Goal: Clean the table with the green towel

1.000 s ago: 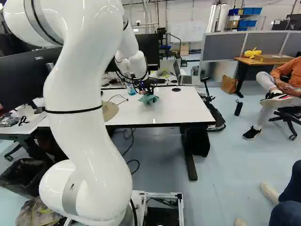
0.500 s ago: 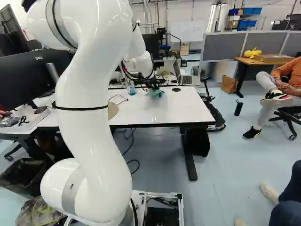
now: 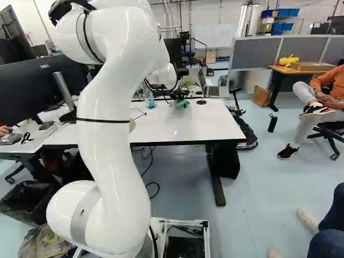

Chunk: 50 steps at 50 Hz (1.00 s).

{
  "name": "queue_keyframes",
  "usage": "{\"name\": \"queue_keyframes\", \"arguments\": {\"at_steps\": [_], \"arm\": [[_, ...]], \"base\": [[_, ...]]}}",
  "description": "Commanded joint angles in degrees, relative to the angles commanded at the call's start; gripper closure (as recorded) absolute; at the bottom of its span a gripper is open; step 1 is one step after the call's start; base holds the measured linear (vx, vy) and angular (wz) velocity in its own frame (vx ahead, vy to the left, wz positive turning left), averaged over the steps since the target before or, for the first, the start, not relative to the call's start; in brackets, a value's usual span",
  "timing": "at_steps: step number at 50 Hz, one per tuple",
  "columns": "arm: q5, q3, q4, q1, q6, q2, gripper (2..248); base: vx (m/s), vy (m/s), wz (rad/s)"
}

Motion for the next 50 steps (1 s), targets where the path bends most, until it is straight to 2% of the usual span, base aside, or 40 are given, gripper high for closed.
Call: {"name": "queue_keyframes", "arguments": {"at_steps": [22, 34, 50], "arm": [[4.5, -1.4, 0.0, 2.4, 0.0, -3.4, 198], [4.9, -1.8, 0.0, 2.5, 0.0, -4.9, 198], [4.9, -1.8, 0.0, 2.5, 0.0, -4.9, 198]], "base": [[0.0, 0.0, 0.0], [0.0, 0.0, 0.0], [0.0, 0.0, 0.0]]}}
